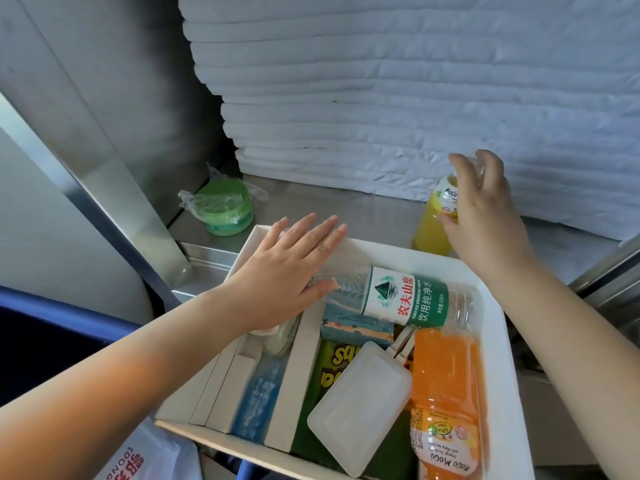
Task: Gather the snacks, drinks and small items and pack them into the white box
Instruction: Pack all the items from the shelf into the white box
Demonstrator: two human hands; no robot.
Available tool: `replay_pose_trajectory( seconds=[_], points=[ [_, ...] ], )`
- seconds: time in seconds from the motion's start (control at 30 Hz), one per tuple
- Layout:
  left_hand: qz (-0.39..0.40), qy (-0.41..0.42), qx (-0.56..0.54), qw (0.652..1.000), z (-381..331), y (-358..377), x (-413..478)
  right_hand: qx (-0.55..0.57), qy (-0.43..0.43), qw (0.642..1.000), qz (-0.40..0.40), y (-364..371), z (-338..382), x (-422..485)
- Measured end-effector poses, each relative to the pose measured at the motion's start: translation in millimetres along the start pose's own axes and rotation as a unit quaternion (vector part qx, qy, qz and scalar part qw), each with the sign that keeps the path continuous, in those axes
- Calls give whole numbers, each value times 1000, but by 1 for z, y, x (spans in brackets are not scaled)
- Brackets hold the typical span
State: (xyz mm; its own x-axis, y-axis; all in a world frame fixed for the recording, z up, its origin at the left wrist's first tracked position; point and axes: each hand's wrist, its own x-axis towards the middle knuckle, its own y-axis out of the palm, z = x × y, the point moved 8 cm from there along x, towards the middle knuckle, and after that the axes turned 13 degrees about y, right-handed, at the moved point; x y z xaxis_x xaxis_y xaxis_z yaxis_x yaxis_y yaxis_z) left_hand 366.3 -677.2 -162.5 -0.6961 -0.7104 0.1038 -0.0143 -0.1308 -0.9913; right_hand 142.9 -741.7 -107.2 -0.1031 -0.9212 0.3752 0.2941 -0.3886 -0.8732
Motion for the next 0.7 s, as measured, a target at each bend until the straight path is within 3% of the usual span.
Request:
replay_pose_trajectory(
  seconds=[0.33, 0.57, 0.7],
  points=[
    [2, -2, -11, 1000, 0, -3, -1, 78, -3, 997, -5, -7, 2, -3],
    [6, -4, -31, 999, -2, -7, 2, 225, 0, 974, -28, -51, 13, -8],
    [-80, -17, -144, 986, -10, -33, 5, 289, -34, 956, -33, -80, 36, -20]
  ],
)
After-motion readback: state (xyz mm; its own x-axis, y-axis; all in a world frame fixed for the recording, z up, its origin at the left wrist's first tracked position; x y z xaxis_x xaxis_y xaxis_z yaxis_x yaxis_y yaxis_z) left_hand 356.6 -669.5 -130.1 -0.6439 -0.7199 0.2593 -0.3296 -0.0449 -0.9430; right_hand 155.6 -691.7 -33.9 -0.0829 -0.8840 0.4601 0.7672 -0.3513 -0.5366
